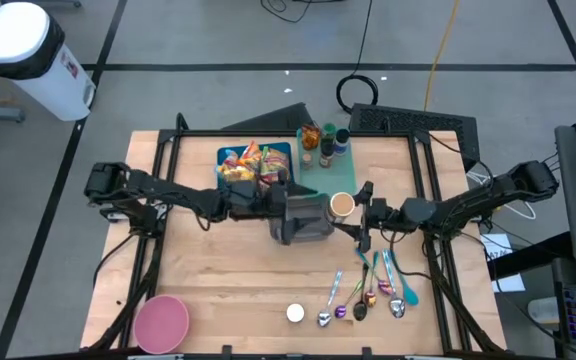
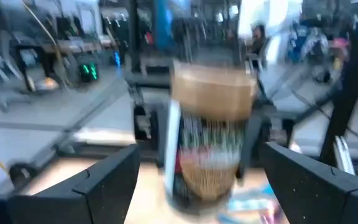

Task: Pick & Place Food Item
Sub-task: Put the golden seasoning bottle into the green bin

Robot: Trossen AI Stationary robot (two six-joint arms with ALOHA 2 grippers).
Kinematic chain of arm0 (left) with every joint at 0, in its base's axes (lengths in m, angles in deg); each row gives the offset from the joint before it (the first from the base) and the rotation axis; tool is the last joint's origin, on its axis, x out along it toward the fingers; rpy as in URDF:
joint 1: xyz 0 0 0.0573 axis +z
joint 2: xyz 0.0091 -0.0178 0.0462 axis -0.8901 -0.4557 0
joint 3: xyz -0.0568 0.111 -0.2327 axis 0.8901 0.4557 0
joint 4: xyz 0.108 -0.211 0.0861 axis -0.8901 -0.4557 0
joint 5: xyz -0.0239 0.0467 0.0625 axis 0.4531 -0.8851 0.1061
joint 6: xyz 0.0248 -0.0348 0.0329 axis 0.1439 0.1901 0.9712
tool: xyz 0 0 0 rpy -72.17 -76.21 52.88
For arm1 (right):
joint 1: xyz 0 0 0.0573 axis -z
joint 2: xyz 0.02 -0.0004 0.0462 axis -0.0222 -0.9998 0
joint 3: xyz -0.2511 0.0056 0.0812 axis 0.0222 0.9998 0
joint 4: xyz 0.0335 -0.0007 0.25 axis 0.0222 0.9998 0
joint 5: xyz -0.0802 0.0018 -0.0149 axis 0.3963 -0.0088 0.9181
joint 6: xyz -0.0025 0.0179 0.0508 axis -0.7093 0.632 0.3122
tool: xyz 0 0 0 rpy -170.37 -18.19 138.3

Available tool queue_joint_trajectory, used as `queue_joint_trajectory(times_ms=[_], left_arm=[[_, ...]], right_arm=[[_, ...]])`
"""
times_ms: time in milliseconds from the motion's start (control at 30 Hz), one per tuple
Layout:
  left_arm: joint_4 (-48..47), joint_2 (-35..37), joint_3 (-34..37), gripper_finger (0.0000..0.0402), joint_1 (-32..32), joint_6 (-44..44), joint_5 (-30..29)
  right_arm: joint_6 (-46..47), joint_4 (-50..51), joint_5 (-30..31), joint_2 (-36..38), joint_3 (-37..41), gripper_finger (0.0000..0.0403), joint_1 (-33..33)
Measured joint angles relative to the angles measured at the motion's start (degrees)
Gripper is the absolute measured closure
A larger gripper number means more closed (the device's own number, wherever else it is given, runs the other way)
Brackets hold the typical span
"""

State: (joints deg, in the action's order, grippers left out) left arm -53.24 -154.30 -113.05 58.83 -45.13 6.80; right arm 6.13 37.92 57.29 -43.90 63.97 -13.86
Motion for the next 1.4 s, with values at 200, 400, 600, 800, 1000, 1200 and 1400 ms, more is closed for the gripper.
queue_joint_trajectory(times_ms=[200,400,600,800,1000,1200,1400], left_arm=[[4.5,-5.7,-2.3,0.0064,-0.6,-0.1,1.3],[4.1,-10.5,-6.5,0.0064,-0.6,-0.3,1.0],[4.2,-16.2,-12.7,0.0064,-0.3,-0.2,1.1],[3.6,-18.9,-15.6,0.0068,0.0,-0.3,2.9],[-0.6,-18.2,-15.8,0.0124,-0.3,0.2,6.0],[-10.0,-13.8,-15.8,0.0125,-0.7,2.9,4.8],[-24.6,-6.0,-15.6,0.0126,-1.1,4.7,2.1]], right_arm=[[0.0,-1.4,-1.4,-0.6,0.0,0.0130,0.1],[0.0,-0.5,-1.7,-0.6,0.0,0.0130,0.0],[0.3,0.0,-2.9,-0.7,0.0,0.0130,-0.3],[0.3,1.6,-2.8,-0.7,0.0,0.0130,-0.3],[0.5,2.8,-3.7,-0.7,0.0,0.0130,-0.3],[1.1,5.5,-3.6,-0.6,-0.4,0.0103,-0.3],[1.3,10.8,-2.0,0.5,-0.1,0.0028,-0.3]])
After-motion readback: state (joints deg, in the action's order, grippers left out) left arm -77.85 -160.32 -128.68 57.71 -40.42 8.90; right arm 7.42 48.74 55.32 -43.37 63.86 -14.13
